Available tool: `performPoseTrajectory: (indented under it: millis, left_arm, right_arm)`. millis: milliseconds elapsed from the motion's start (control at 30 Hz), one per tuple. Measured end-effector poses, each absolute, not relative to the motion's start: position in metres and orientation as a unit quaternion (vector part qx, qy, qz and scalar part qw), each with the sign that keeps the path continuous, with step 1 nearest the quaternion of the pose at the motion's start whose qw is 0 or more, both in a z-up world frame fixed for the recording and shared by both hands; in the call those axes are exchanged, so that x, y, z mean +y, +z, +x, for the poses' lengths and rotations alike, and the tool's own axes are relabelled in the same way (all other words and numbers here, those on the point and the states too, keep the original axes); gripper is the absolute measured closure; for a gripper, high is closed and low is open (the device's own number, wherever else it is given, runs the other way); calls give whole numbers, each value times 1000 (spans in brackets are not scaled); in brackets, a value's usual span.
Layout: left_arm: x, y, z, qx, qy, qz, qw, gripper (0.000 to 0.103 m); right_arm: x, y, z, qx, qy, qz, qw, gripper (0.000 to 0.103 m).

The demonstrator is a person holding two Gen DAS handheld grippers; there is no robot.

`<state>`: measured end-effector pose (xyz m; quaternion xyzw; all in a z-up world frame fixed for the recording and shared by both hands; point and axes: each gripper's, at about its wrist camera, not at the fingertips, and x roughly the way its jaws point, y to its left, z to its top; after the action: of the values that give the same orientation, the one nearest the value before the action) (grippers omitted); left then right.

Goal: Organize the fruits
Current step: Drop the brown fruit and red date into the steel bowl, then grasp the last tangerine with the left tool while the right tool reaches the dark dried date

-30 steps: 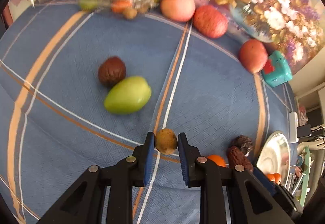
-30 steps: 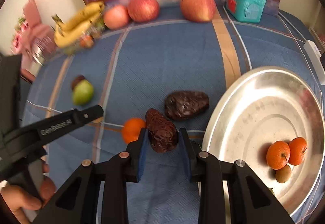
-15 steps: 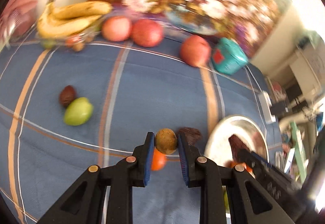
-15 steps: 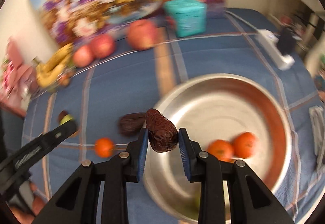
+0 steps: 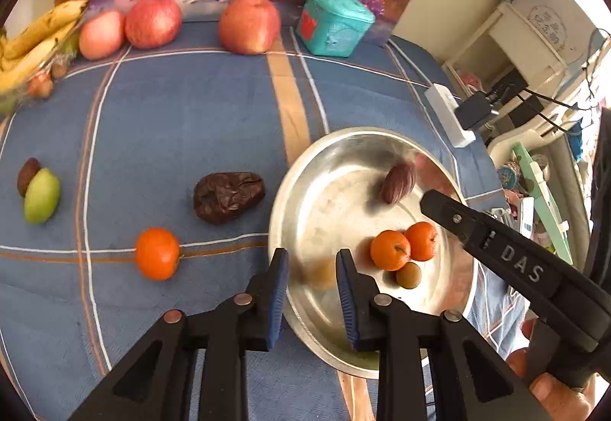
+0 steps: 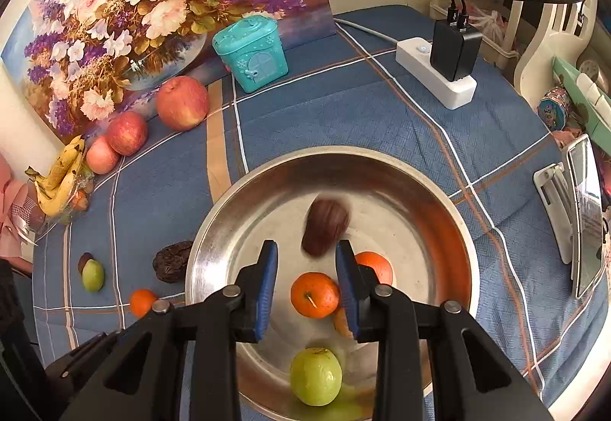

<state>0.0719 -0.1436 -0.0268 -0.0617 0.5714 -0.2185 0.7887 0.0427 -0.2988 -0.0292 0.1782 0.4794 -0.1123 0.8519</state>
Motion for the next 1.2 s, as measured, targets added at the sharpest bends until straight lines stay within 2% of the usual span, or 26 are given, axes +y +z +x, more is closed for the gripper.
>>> performPoseTrajectory:
  millis: [233, 267, 300, 333, 367, 433, 467, 500, 533, 567, 633, 700, 967, 1200]
  left_arm:
    - [-115, -33, 80, 574, -169, -85, 797, 73]
    - [-109, -35, 81, 575, -153, -84, 800, 70]
    - [-102, -37, 83, 575, -137, -84, 802, 62]
    - [-95, -39, 84, 575, -123, -85, 804, 50]
    - [-88, -40, 85, 574, -110, -89, 806, 43]
    - [-71, -43, 86, 573, -81, -101, 810, 42]
    - [-64, -44, 87, 573, -65, -104, 810, 36]
    - [-56, -46, 87, 574, -45, -104, 811, 32]
    - [-51, -47, 87, 573, -31, -103, 812, 25]
    - [-46, -49, 87, 573, -19, -102, 813, 21]
    - [-35, -52, 85, 573, 4, -104, 813, 16]
    - [-26, -55, 85, 569, 21, -112, 815, 2]
    - [-10, -51, 84, 548, 49, -101, 829, 0]
    - [-19, -36, 93, 511, 60, -44, 856, 0]
  right_arm:
    - [-288, -34, 46, 490, -101, 171, 849, 71]
    - [-286, -35, 47, 492, -98, 170, 848, 69]
    - [-284, -37, 48, 495, -94, 169, 847, 65]
    - [-281, -39, 49, 498, -92, 166, 846, 62]
    - [-278, -40, 50, 501, -91, 162, 845, 62]
    - [-270, -43, 51, 506, -84, 151, 845, 62]
    - [-265, -44, 53, 508, -78, 147, 845, 61]
    - [-261, -45, 53, 507, -73, 145, 846, 48]
    - [-257, -45, 54, 506, -66, 145, 848, 26]
    - [-253, -45, 55, 503, -60, 144, 850, 18]
    - [-245, -45, 55, 500, -51, 136, 853, 14]
    - [-238, -44, 56, 494, -46, 123, 859, 14]
    - [-228, -44, 59, 481, -46, 88, 871, 13]
    - [-231, -49, 64, 489, -49, 94, 866, 13]
